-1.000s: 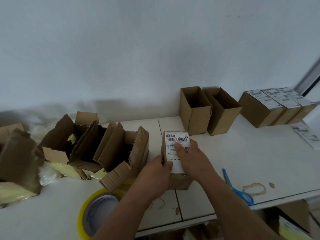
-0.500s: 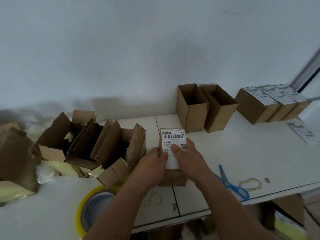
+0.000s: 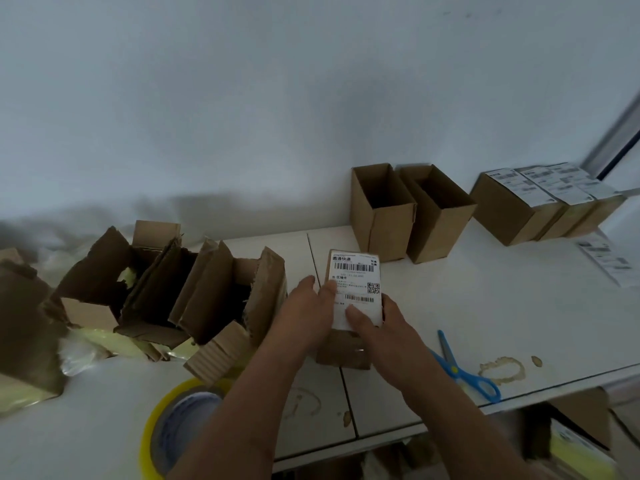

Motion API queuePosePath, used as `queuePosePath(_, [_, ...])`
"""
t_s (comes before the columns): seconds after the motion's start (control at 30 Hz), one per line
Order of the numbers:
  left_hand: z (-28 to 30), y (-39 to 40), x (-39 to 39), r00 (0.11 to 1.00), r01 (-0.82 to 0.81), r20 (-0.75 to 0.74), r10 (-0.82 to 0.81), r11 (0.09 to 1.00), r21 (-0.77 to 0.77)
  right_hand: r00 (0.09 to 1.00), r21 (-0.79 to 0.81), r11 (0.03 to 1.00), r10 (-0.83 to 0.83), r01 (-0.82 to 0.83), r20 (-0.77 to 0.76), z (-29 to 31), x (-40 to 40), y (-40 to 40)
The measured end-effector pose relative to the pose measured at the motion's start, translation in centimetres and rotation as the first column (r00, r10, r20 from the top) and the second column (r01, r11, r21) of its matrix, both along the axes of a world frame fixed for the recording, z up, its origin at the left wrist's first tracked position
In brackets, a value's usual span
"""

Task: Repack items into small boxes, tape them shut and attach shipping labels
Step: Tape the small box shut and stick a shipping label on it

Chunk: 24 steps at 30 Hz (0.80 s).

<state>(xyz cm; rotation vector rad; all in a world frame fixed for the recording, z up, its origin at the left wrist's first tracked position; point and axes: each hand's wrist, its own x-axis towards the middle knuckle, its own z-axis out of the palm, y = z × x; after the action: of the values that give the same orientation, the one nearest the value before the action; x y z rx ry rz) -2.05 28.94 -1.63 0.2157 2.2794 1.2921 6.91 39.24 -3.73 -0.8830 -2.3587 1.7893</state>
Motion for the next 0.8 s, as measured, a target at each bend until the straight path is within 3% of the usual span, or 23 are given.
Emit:
queuePosePath(0.1, [-0.1, 1.1, -1.7, 0.999, 0.007, -0.039, -0.004, 0.998, 0.064, 0.998, -0.05, 0.997, 0.062, -0.063, -0.01, -0.1, 0.9, 0.2])
queuePosePath(0.33, [-1.2, 2.7, -2.5, 0.999, -0.021, 0.038, 0.014, 0.984, 0.178, 0.996, -0.118, 0.989, 0.093, -0.093, -0.01, 0.1, 0.8, 0.6])
queuePosePath(0.53, [-1.3, 2.5, -3.1, 0.996, -0.049, 0.077, 0.033, 0.977, 0.206, 0.98, -0.286, 0.958, 0.052, 0.004, 0.19, 0.8, 1.5, 0.5])
queuePosePath(0.8, [-1.8, 3.2, -2.8, 0.995, -0.099, 0.007, 0.1, 0.971, 0.216, 0.991, -0.417, 0.901, -0.087, 0.12, 0.099, 0.8, 1.3, -0.8])
